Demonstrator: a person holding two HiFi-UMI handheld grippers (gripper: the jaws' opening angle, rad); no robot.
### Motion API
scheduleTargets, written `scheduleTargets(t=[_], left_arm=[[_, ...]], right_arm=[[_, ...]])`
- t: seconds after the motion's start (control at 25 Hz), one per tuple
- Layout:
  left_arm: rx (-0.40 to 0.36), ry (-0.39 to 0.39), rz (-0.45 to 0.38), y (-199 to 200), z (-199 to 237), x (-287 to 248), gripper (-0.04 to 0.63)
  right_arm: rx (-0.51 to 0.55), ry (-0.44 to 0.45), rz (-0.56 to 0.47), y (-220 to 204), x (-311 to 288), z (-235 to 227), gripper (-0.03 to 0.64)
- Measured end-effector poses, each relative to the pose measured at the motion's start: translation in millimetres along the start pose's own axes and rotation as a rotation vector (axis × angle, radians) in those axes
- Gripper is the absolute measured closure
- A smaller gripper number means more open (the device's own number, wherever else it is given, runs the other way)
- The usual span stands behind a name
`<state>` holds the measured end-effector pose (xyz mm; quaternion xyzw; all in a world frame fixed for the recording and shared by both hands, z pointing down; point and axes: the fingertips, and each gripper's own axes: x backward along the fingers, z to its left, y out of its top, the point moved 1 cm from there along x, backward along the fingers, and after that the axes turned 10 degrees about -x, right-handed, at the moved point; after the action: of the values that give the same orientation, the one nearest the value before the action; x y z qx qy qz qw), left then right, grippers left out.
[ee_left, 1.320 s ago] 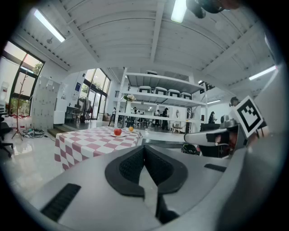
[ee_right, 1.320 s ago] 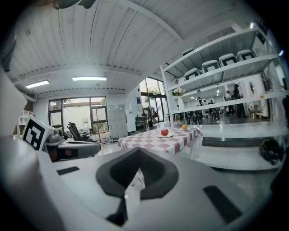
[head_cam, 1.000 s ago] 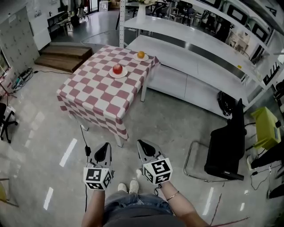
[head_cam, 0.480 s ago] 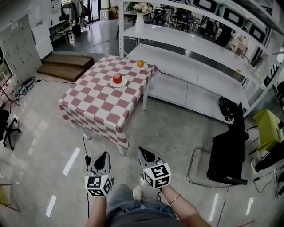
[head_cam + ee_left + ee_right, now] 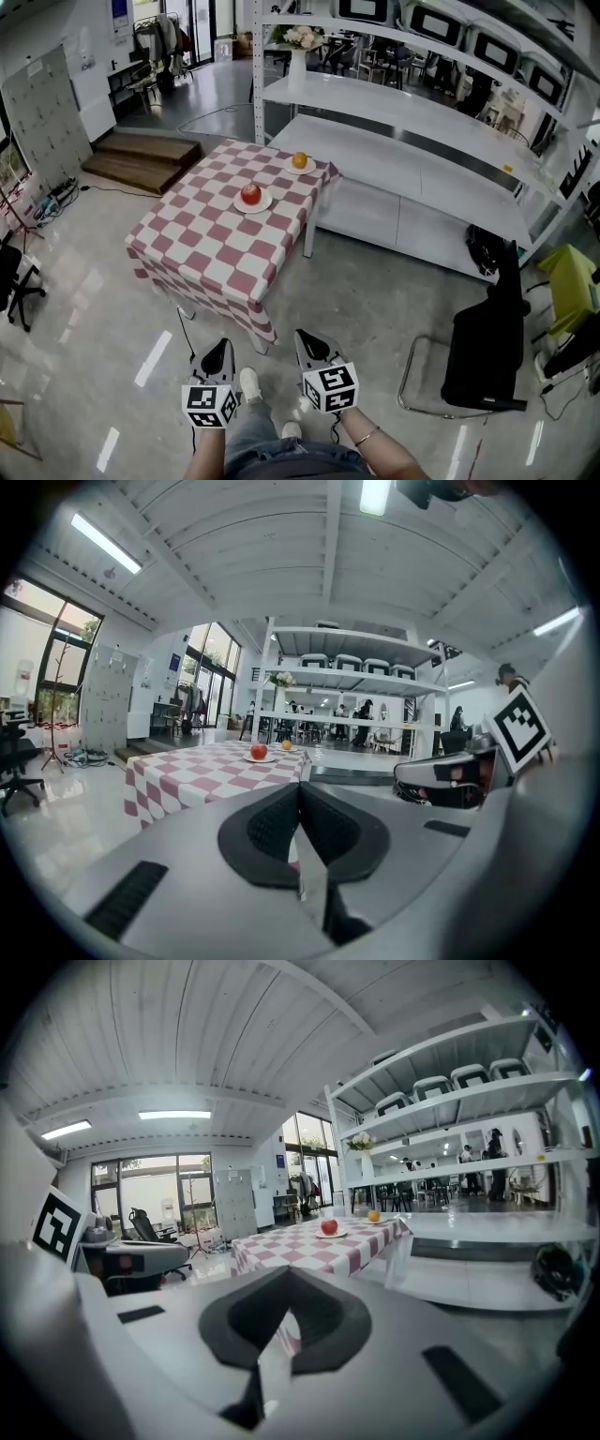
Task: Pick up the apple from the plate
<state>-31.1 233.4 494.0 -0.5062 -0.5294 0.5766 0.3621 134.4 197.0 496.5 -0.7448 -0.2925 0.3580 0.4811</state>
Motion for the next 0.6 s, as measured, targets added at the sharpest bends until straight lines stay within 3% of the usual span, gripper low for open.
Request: scheduleTargets(t=[0.24, 0.6], left_arm=[[0.024, -0.039, 0.017, -2.1, 21.0, -49.9, 0.578], [0.046, -0.065, 0.039, 4.0, 95.2, -139.7, 0.578]], right_arm=[[-0.013, -0.034, 0.027, 4.1, -50.2, -14.3, 0.607], [-0.027, -0.064, 0.063, 28.0, -155.3, -24.8, 0.607]])
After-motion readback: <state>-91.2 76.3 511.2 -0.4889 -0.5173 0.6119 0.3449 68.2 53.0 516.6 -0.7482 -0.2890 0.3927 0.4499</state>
